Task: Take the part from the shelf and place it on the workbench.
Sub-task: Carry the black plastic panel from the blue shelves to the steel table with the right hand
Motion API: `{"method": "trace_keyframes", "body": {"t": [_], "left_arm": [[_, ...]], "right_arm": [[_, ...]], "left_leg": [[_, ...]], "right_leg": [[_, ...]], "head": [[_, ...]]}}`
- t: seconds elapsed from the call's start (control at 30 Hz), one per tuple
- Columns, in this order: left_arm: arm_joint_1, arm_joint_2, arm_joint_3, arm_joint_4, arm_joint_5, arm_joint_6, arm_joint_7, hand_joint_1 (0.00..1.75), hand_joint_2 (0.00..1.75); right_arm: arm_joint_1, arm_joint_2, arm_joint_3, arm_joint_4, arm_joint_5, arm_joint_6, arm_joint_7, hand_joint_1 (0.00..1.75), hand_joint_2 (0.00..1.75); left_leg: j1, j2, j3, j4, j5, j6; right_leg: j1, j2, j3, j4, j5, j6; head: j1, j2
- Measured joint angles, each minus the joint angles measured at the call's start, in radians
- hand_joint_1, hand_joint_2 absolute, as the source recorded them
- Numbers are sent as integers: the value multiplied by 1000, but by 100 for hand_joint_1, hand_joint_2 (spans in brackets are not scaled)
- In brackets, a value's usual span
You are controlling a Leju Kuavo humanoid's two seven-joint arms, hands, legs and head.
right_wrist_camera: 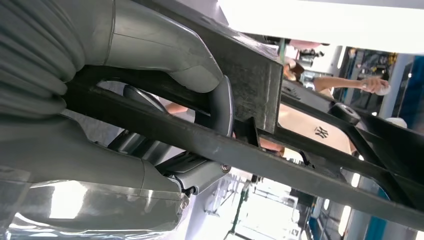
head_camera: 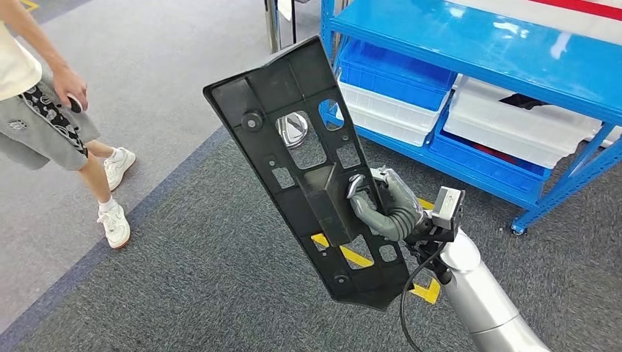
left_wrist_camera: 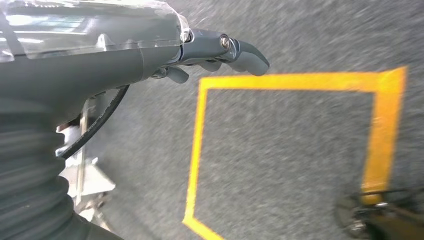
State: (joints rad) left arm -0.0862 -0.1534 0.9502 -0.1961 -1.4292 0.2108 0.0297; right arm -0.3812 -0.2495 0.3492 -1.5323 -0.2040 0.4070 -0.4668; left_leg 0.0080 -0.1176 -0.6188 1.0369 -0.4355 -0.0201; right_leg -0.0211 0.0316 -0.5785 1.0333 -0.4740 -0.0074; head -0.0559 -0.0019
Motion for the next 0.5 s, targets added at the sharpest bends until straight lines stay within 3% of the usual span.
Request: {"method": "trace_keyframes", "body": {"t": [0.03, 0.1, 0.17, 0.2, 0.23, 0.3, 0.37, 0.4, 0.47, 0.5], "left_arm": [[2, 2, 0, 0, -3, -5, 16, 0, 175], [2, 5, -1, 0, -10, -14, 46, 0, 175], [4, 7, -3, 0, -15, -20, 63, 0, 175], [6, 7, -4, 0, -17, -21, 67, 0, 175], [8, 7, -4, 0, -17, -21, 69, 0, 175], [9, 8, -4, 0, -13, -20, 60, 0, 175], [6, 5, -4, 0, -2, -11, 21, 0, 175], [4, 3, -4, 0, 3, -4, -7, 0, 175], [-4, -6, -4, 0, 4, 9, -63, 0, 175], [-13, -12, -5, 0, 1, 16, -88, 0, 175]], "right_arm": [[3, -1, 0, 2, 5, -2, -4, 175, 175], [14, -4, -1, 7, 13, -5, -12, 175, 175], [26, -5, -2, 13, 18, -6, -16, 175, 175], [31, -5, -2, 15, 20, -6, -17, 175, 175], [33, -5, -2, 16, 22, -5, -17, 175, 175], [32, -5, -2, 17, 26, -2, -13, 175, 175], [23, -5, 0, 13, 31, 1, 6, 175, 175], [16, -5, 3, 10, 35, 2, 20, 175, 175], [0, -5, 12, 0, 42, 2, 54, 175, 175], [-8, -5, 18, -5, 43, 2, 69, 175, 175]], "left_leg": [[-2, 25, -14, 30, -19, -5], [-3, 84, -65, 144, -79, -12], [-1, 105, -111, 249, -117, -15], [0, 108, -112, 257, -112, -15], [0, 112, -92, 225, -90, -13], [-5, 138, -16, 87, -34, -1], [-15, 162, 31, -8, -9, 13], [-19, 164, 33, -20, -10, 18], [-18, 144, 31, -29, 1, 28], [-15, 133, 32, -37, 8, 33]], "right_leg": [[-1, -14, 2, -4, 2, -7], [2, -42, 3, -6, 2, -15], [7, -71, 2, -5, 2, -17], [8, -84, 1, -5, 1, -18], [9, -97, 2, -5, 1, -18], [13, -118, 3, -5, 1, -17], [16, -135, 4, -4, 1, -10], [17, -143, 4, -5, 2, -6], [16, -154, 5, -7, 3, 4], [14, -141, 2, -1, -4, 9]], "head": [[0, 0], [0, 0], [0, 0], [0, 0], [0, 0], [0, 0], [0, 0], [0, 0], [0, 0], [0, 0]]}}
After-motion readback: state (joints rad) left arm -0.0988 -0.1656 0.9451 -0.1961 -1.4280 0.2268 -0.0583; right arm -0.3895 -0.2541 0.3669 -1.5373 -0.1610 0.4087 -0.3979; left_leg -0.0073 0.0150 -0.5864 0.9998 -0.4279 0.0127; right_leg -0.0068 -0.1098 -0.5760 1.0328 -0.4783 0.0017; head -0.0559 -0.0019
